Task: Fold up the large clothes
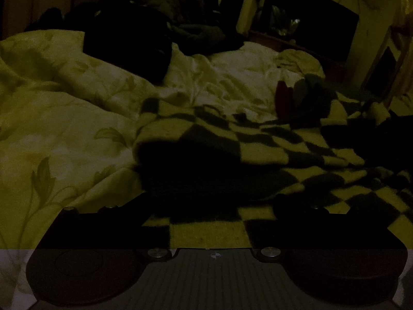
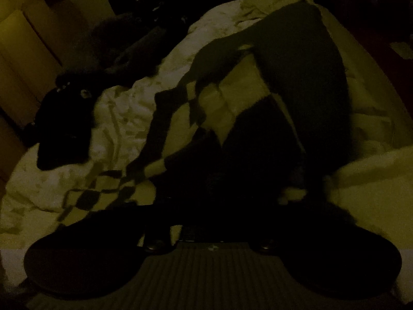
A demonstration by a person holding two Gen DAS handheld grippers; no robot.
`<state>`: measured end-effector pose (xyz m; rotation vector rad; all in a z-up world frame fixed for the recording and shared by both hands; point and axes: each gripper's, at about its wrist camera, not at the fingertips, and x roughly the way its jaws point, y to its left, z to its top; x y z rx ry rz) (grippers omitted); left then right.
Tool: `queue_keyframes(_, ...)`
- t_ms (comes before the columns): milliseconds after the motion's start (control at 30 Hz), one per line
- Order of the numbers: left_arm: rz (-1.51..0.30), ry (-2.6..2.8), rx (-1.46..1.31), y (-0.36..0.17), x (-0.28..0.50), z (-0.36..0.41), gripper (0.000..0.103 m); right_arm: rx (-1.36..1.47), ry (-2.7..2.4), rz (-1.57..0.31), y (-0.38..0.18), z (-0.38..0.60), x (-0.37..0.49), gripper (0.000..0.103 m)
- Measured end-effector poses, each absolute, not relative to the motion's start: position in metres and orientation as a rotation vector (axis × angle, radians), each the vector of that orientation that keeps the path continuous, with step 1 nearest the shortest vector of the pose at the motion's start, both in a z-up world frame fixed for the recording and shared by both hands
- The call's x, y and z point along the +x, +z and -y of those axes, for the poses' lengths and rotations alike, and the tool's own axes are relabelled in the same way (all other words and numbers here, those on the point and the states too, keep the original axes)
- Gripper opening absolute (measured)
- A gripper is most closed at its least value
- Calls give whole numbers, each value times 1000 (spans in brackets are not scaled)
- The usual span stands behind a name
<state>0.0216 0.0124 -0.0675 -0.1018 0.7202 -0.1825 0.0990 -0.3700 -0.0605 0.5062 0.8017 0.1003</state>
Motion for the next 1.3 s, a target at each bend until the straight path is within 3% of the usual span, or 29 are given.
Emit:
queue_keyframes(167,-723,-173,-73,-67,22,-9,103,490,155,-779,-30,373,61,68)
queue_keyframes(467,-743,-169,24,-55,1,-6,103,305,233,-764,14,383,-35,80)
queue_keyframes(767,-853,-338,49,-28,-79,-52,103,291,227,-799,0,396,-102,78)
queue_keyframes(900,-960,-331,-87,-33,-110,-86,103,353,219,-778,-6,412,-128,76)
queue_keyframes(1033,-984,-363,-234,-38,-124,-98,103,399,202,-764,-4,422,-142,76)
queue_keyframes(1233,-998,-367,-197,-45,-121,-85,103,378,147,-755,0,432,-152,76)
queue_keyframes(1300,-989,-363,-174,-43,-122,-81,103,413,154,-771,-5,435,-155,71)
